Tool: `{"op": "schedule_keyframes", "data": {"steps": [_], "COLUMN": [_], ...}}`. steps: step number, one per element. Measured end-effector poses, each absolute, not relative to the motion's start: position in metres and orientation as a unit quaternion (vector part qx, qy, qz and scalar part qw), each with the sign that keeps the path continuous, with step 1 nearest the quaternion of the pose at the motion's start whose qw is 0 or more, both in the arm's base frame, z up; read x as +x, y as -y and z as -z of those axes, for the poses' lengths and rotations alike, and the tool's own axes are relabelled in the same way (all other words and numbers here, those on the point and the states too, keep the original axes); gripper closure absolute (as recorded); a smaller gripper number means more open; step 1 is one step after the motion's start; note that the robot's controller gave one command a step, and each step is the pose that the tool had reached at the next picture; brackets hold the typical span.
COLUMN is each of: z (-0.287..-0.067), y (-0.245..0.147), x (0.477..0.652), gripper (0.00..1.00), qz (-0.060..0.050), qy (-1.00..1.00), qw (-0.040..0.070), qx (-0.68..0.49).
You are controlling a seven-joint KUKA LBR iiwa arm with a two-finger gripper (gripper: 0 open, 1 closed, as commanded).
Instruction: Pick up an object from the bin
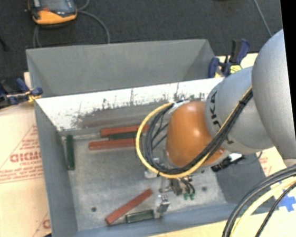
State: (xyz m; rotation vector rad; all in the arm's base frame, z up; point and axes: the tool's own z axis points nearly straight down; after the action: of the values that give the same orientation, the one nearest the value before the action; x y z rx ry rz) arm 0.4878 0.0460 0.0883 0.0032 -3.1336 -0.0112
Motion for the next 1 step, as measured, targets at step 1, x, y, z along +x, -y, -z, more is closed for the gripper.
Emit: {"op": "schedule_keyframes", "data": {"steps": [1], "z": [-0.0882], "y": [-0.0459], "x": [0.4882], "gripper": [0.0], "qz": [0.004], "qy": [1.0], "qw": [0.003], "qx": [0.001]}}
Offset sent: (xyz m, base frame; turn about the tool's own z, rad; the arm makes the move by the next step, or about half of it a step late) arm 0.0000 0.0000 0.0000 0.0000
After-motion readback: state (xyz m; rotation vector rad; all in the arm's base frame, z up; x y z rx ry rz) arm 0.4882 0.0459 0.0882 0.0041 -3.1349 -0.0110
